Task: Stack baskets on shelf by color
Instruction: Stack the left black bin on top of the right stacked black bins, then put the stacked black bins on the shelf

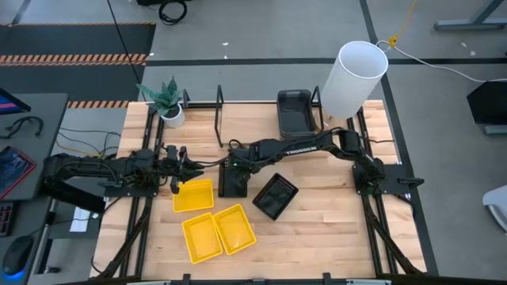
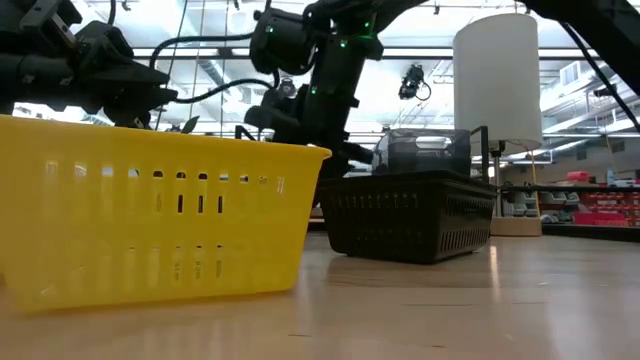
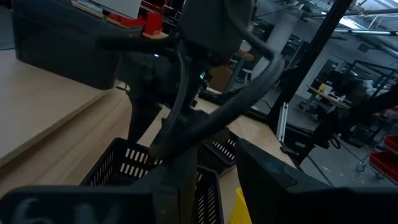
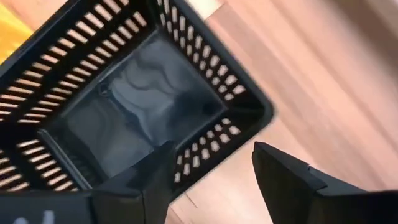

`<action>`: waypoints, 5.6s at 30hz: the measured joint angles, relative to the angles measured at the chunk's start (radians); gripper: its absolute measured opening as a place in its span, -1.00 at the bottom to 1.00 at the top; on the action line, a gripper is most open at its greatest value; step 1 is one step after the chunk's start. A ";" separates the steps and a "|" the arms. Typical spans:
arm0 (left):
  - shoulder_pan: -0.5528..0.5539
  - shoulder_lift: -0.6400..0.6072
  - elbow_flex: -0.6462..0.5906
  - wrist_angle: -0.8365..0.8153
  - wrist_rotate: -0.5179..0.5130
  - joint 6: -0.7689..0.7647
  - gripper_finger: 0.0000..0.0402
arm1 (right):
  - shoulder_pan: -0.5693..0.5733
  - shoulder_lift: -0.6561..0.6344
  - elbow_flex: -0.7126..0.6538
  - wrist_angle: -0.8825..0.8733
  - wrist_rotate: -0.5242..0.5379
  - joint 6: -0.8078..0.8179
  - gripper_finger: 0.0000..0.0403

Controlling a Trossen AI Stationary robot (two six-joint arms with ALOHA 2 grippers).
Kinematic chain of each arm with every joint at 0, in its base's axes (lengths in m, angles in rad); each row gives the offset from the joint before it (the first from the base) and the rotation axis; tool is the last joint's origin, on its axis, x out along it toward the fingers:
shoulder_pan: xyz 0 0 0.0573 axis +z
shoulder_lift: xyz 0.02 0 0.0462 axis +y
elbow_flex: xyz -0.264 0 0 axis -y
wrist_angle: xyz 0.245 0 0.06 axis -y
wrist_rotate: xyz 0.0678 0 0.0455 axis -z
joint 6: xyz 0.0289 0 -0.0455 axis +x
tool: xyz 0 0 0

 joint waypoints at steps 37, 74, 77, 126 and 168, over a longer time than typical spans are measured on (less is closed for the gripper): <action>0.000 0.000 0.000 0.002 0.000 0.000 -0.42 | -0.102 0.037 0.091 -0.006 -0.040 -0.137 -0.97; 0.000 0.000 0.000 0.002 0.000 0.000 -0.42 | 0.131 -0.079 0.389 -0.623 0.085 -1.150 -0.96; 0.000 0.000 0.000 0.002 0.000 0.001 -0.42 | 0.152 -0.079 0.355 -0.618 0.084 -1.204 -0.96; 0.000 0.000 0.000 0.002 0.000 0.000 -0.42 | 0.316 -0.077 0.150 -0.315 0.062 -0.740 -0.32; 0.000 0.000 0.000 0.001 0.000 0.000 -0.42 | 0.383 -0.076 -0.169 -0.096 -0.022 0.103 -0.03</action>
